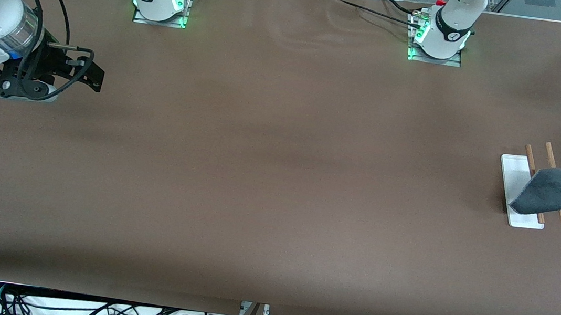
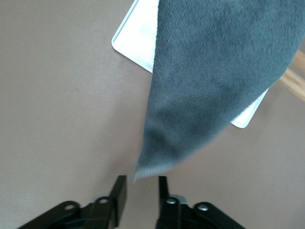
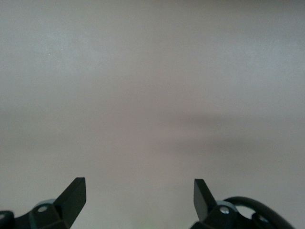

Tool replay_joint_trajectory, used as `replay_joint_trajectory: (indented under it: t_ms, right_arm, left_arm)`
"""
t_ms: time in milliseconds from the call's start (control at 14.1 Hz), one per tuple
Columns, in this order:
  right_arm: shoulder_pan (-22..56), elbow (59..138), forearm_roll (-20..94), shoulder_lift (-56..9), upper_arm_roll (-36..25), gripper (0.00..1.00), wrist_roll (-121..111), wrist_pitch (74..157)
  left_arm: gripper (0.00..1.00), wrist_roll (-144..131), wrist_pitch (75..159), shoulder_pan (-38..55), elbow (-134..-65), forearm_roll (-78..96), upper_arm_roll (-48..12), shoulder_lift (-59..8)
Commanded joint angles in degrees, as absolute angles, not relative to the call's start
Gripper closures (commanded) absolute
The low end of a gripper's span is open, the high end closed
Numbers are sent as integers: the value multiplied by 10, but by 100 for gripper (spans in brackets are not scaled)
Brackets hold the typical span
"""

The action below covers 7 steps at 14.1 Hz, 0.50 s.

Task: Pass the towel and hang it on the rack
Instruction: 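Lower the towel over the wooden sticks with the left gripper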

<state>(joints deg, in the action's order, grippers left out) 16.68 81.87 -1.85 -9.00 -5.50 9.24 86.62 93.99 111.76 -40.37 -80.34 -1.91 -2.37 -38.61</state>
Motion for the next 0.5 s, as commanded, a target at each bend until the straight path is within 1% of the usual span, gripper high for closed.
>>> replay_joint_trajectory:
  t_ms: [0, 212, 283, 425]
  right_arm:
    - [169, 817, -19, -86, -54, 0, 103, 860]
    - [169, 817, -18, -86, -54, 0, 103, 860]
    - [169, 817, -18, -86, -54, 0, 103, 860]
    - [169, 817, -18, -86, -53, 0, 104, 860]
  left_arm:
    - [0, 946, 1110, -404, -792, -24, -27, -383]
    - [0, 944, 1108, -403, -792, -26, -33, -372]
    - [0, 944, 1107, -402, -793, -27, -35, -356]
    - [0, 938, 1079, -376, -792, -26, -37, -325]
